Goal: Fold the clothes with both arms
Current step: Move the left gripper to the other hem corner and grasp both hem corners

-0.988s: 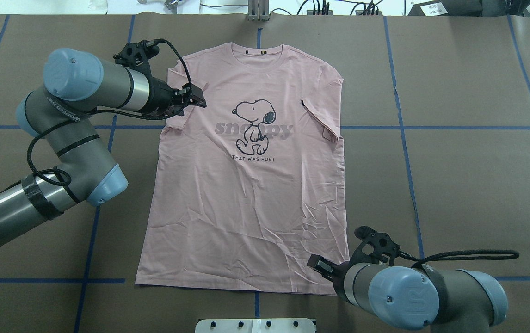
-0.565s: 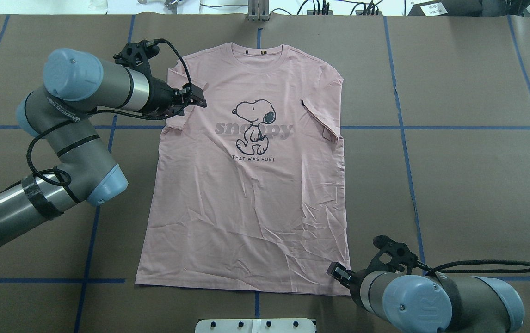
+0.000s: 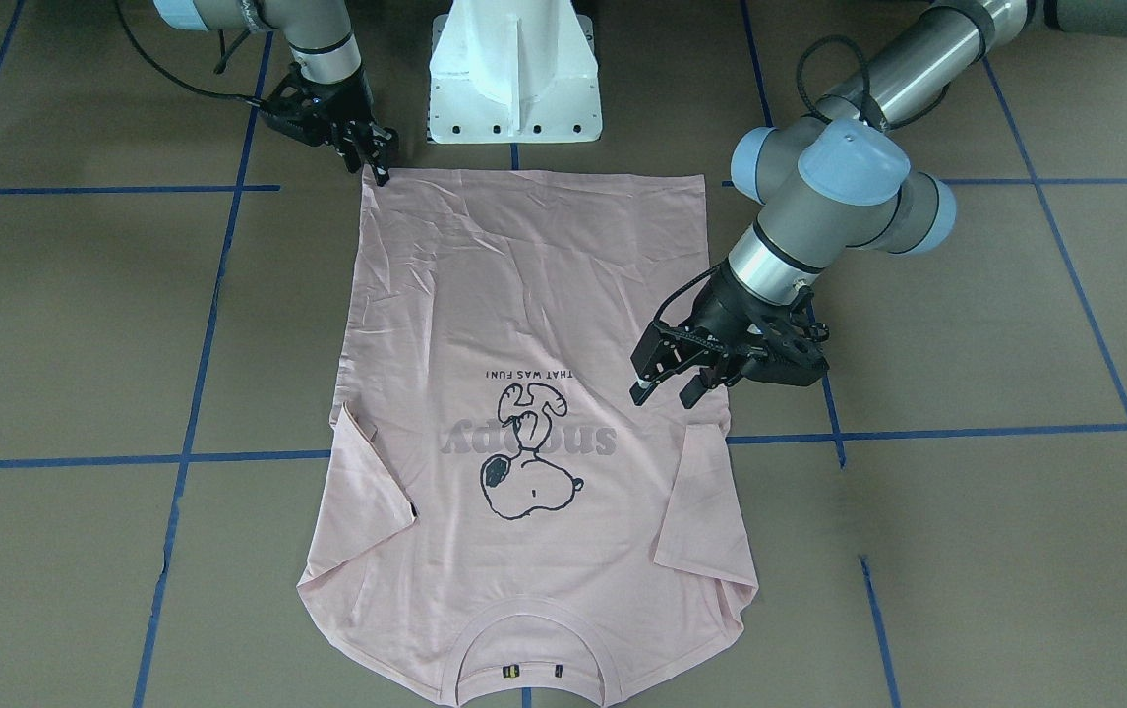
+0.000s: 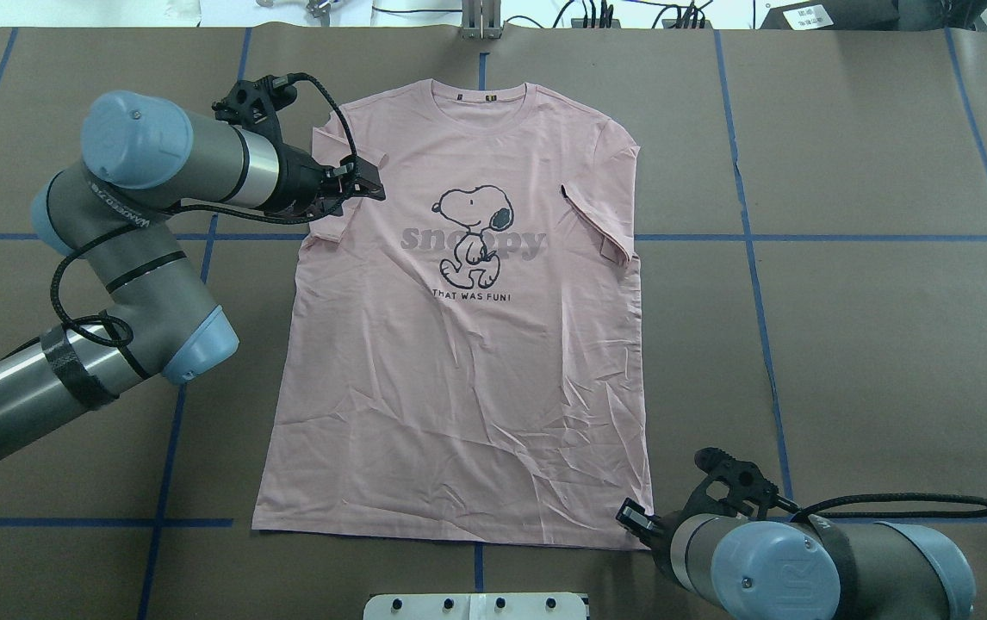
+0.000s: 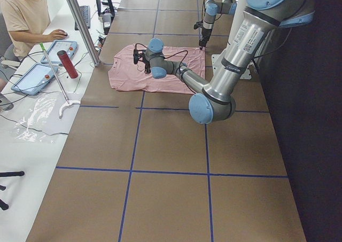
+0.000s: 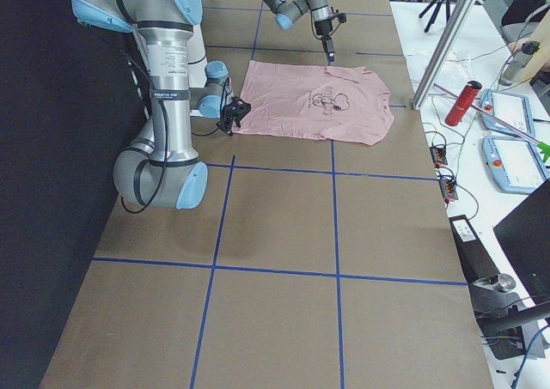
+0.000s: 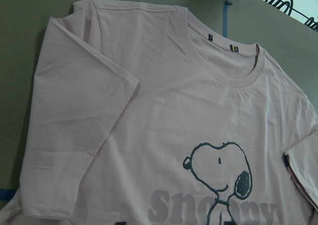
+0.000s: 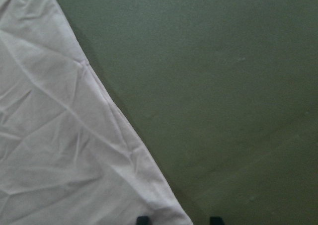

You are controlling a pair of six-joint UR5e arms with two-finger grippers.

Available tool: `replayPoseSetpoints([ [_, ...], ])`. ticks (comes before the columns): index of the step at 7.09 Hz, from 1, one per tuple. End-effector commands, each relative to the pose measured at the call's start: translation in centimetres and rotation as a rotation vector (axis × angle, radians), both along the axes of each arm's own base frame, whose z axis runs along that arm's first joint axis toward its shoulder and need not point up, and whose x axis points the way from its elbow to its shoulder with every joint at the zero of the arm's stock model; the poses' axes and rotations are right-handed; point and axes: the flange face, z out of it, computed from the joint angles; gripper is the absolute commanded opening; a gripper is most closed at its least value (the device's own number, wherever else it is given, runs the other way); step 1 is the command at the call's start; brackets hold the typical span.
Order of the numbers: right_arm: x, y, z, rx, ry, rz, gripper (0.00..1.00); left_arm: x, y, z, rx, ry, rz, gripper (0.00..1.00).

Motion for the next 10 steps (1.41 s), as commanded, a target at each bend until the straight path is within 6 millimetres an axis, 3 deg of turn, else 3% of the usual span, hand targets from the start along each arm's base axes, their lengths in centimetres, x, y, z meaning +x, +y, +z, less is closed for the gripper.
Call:
replayPoseSetpoints([
  [1,0.0,0.3,-0.2,-0.007,-0.005,-0.002,0.0,-0.1,-0.1,-0.1,0.0,0.001,0.0,0.73],
  [3,0.3,0.4,-1.1,-0.005,-0.024,-0.006,0.0,-0.1,0.0,-0.3,-0.002,0.002,-0.002,0.73],
  [5,1.4,0.4,-2.5,-0.005,-0.055,-0.005,0.0,-1.9,2.0,0.3,-0.05,0.034,-0.019,0.76],
  [6,1.6,0.3,-2.6,-0.004,-0.058,-0.006,0.0,-2.3,7.2,-0.1,-0.11,0.068,0.005,0.77],
  [8,2.0,0.3,-2.9,-0.002,-0.064,-0.01,0.0,-4.7,18.5,-0.3,-0.151,-0.045,0.021,0.83],
  [9,2.0,0.2,-2.9,-0.002,-0.066,-0.009,0.0,-5.8,22.0,1.1,-0.226,-0.082,0.015,0.83],
  [10,2.2,-0.1,-3.0,-0.003,-0.067,-0.004,0.0,-4.4,25.1,3.0,-0.3,-0.103,-0.005,0.83],
])
